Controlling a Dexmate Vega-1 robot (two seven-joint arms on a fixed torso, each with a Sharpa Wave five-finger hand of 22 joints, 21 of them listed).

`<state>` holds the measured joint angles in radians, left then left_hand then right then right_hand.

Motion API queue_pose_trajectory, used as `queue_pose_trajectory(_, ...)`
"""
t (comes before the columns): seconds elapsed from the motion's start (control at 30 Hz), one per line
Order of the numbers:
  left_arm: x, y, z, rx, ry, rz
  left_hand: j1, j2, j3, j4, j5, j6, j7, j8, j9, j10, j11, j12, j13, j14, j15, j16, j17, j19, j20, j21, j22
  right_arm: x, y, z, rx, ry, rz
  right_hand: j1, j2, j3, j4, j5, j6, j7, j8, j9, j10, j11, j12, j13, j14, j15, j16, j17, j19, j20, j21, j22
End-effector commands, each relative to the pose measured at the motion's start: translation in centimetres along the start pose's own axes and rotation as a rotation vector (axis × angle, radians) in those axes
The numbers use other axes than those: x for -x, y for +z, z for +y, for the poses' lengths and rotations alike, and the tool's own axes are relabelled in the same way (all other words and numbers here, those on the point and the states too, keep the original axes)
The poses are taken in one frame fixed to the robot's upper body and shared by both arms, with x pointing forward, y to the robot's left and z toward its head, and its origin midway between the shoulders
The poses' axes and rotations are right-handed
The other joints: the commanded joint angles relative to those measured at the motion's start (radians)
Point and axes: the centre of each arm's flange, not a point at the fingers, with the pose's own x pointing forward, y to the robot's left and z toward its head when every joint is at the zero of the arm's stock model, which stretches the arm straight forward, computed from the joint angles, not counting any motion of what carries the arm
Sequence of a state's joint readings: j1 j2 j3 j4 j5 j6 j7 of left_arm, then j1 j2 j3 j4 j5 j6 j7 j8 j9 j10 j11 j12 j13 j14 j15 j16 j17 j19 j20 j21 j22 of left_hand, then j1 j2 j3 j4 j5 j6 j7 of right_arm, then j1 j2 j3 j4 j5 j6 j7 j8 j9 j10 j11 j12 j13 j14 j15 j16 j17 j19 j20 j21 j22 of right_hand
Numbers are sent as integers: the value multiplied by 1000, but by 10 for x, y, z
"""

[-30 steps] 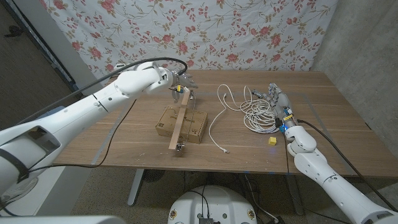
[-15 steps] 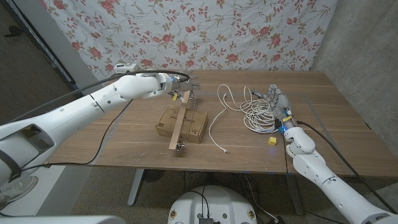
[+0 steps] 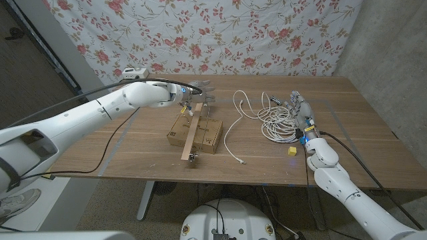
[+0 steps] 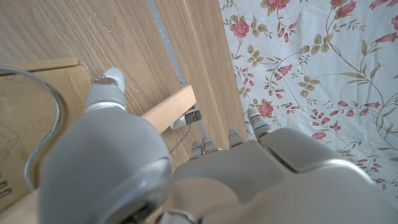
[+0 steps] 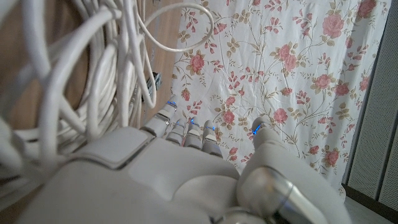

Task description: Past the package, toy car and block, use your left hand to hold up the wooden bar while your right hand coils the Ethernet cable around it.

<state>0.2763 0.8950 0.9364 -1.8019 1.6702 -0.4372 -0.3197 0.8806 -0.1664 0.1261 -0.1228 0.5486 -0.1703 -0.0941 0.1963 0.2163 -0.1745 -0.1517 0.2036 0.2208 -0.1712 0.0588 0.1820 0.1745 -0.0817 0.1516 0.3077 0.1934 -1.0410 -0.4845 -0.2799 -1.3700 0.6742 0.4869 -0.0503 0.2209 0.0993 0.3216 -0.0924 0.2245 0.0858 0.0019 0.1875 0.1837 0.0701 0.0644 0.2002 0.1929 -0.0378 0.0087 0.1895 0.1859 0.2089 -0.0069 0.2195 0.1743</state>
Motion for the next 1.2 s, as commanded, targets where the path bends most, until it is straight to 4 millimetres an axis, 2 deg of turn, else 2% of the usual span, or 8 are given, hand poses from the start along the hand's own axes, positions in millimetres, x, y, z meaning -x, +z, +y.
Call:
queue_pose_trajectory(0.03, -7, 5, -8, -9, 93, -17, 7, 8, -11, -2, 11, -241, 2, 6, 2, -59, -8, 11, 2, -54, -19, 9, 3, 15, -5, 8, 1, -3, 0, -2, -6, 1, -10, -5, 1, 0, 4, -1, 11, 0, 6, 3, 9, 1, 6, 4, 5, 3, 6, 2, 8, 3, -5, 5)
queue_pose_trajectory(0.43, -18, 18, -10, 22, 65, -81, 32, 24, -38, -3, 32, -184, -3, 27, 0, 18, -1, 44, 1, 15, -59, 22, 0, 73, -49, 22, 2, -9, 0, -5, -2, -2, -12, -5, 0, 0, 3, -1, 13, -2, 6, 3, 10, -1, 6, 4, 9, 4, 6, 1, 10, 5, -6, 4)
queue_pose_trajectory(0.5, -20, 20, -9, 27, 70, -84, 50, 42, -38, -4, 36, -168, -6, 32, -1, 39, 3, 52, 0, 38, -75, 24, -1, 98, -73, 29, 2, -11, -1, -5, -1, 2, -11, -5, 0, 0, 2, -1, 13, -2, 6, 3, 11, -1, 6, 4, 10, 5, 6, 1, 11, 5, -6, 4)
queue_pose_trajectory(0.6, -22, 22, -9, 39, 71, -90, 108, 106, -27, -5, 27, -118, -23, 46, -4, 107, -6, 74, -2, 103, -117, 27, -3, 156, -117, 43, 0, -14, -1, -6, 1, 5, -11, -5, 0, 0, 2, -1, 14, -3, 6, 3, 11, 0, 6, 4, 11, 6, 7, 1, 12, 6, -6, 4)
queue_pose_trajectory(0.7, -24, 24, -9, 53, 83, -89, 186, 169, -11, -15, -28, -37, -68, 75, -8, 193, -48, 92, -7, 181, -173, 24, -5, 204, -161, 50, -3, -16, -1, -7, 0, 7, -11, -6, -1, 0, 2, -1, 14, -4, 6, 3, 11, 4, 5, 4, 12, 8, 6, 1, 12, 7, -7, 4)
queue_pose_trajectory(0.83, -25, 26, -10, 68, 114, -87, 267, 202, -10, -26, -124, 67, -97, 113, -13, 327, -57, 125, -9, 307, -254, 16, -7, 268, -191, 57, -4, -20, -2, -8, 2, 13, -11, -6, -1, 0, 1, -1, 14, -5, 6, 3, 12, 2, 5, 4, 13, 8, 6, 1, 13, 8, -7, 4)
queue_pose_trajectory(0.93, -25, 29, -10, 80, 133, -85, 322, 228, 0, -32, -173, 135, -110, 138, -15, 409, -61, 149, -3, 388, -270, 17, -5, 307, -202, 68, -2, -23, -1, -9, 12, 16, -10, -6, -1, 0, 1, 0, 14, -6, 6, 3, 12, 0, 5, 4, 14, 9, 6, 1, 13, 9, -7, 4)
queue_pose_trajectory(1.2, -27, 34, -11, 118, 173, -79, 415, 282, 15, -32, -291, 339, -106, 200, -19, 692, -59, 245, 29, 651, -293, 39, 11, 391, -230, 101, 4, -28, 0, -11, 24, 22, -6, -7, -2, 0, 0, 0, 14, -6, 6, 3, 12, 4, 5, 4, 18, 12, 7, 0, 15, 11, -7, 4)
